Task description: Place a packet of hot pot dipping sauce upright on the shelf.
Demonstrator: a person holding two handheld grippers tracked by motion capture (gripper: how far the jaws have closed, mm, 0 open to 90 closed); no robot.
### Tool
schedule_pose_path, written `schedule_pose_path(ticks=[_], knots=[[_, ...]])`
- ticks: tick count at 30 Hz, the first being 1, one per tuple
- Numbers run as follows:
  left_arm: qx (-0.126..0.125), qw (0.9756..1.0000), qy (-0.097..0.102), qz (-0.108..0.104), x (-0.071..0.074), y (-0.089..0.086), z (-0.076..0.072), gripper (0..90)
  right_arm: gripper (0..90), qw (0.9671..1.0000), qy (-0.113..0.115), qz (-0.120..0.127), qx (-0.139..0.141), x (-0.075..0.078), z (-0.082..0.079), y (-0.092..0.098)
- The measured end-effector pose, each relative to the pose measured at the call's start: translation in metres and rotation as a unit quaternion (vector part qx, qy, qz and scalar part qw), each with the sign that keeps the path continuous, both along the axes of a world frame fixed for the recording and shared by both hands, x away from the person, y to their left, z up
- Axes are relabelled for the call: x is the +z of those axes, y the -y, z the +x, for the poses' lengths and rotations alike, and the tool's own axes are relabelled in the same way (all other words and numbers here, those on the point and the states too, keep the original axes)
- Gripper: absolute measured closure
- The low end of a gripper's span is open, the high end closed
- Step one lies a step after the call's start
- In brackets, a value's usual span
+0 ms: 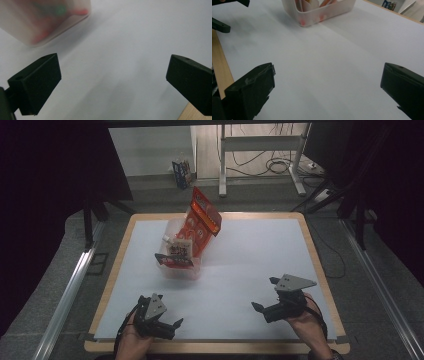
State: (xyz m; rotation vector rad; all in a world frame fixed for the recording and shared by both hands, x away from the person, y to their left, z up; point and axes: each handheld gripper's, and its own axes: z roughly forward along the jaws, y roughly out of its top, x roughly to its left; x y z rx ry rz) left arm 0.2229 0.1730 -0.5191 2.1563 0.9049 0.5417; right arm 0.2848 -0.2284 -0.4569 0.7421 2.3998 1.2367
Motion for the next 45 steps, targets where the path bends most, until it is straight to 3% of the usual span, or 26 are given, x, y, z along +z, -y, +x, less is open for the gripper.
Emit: schedule_pose_path(ticks=[19,30,45], knots=[[-0.005,0.9999,-0.002,0.012,-0.002,0.003,0.000,0.0,0.0,0.9983,0.000,0.011,-0.057,-0.009,-0.010,0.045],[-0.008,0.9998,-0.004,0.018,-0.004,0.004,0.001,0.0,0.0,0.9960,-0.001,0.003,-0.090,-0.016,-0.014,0.067],[-0.013,0.9995,-0.007,0.027,-0.008,0.007,0.001,0.0,0.0,0.9927,-0.037,-0.014,-0.114,-0.038,-0.011,0.082]])
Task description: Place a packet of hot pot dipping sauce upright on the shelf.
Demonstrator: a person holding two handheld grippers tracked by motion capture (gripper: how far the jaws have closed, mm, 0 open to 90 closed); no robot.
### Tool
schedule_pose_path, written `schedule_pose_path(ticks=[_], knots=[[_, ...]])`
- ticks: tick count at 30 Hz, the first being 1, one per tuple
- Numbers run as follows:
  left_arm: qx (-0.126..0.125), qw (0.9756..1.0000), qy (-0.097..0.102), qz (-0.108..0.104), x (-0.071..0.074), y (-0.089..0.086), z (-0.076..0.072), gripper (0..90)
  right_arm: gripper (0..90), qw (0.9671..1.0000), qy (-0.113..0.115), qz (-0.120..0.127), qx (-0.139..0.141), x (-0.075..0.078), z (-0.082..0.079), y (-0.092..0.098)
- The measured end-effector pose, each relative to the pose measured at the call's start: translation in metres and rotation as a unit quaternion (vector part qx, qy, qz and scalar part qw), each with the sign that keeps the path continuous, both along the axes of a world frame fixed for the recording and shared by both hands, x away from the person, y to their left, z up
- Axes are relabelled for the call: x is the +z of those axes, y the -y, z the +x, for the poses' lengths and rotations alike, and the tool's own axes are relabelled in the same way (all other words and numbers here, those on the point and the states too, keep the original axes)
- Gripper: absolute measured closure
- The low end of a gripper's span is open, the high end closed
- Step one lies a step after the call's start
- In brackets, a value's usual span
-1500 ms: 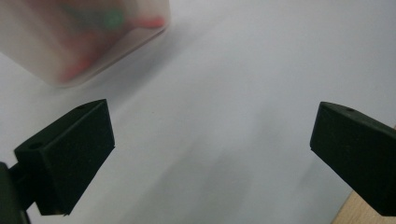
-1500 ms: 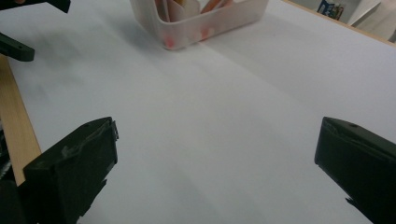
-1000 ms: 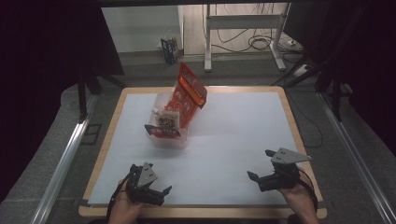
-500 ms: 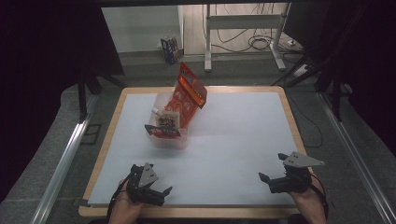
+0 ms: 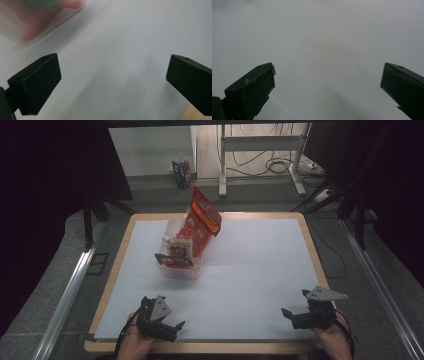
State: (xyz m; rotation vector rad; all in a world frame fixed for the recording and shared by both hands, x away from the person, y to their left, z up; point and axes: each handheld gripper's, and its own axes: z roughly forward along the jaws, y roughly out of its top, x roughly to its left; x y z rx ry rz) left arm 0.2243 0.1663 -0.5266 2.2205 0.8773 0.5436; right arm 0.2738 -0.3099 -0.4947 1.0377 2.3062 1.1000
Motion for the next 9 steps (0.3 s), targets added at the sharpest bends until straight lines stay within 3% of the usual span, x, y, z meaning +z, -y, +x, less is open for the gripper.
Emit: schedule_pose_path(ticks=[9], knots=[[-0.001,1.0000,0.000,0.005,-0.0008,0.0010,0.0006,0.0,0.0,0.9998,-0.018,-0.006,0.003,-0.0057,0.0027,-0.0002]])
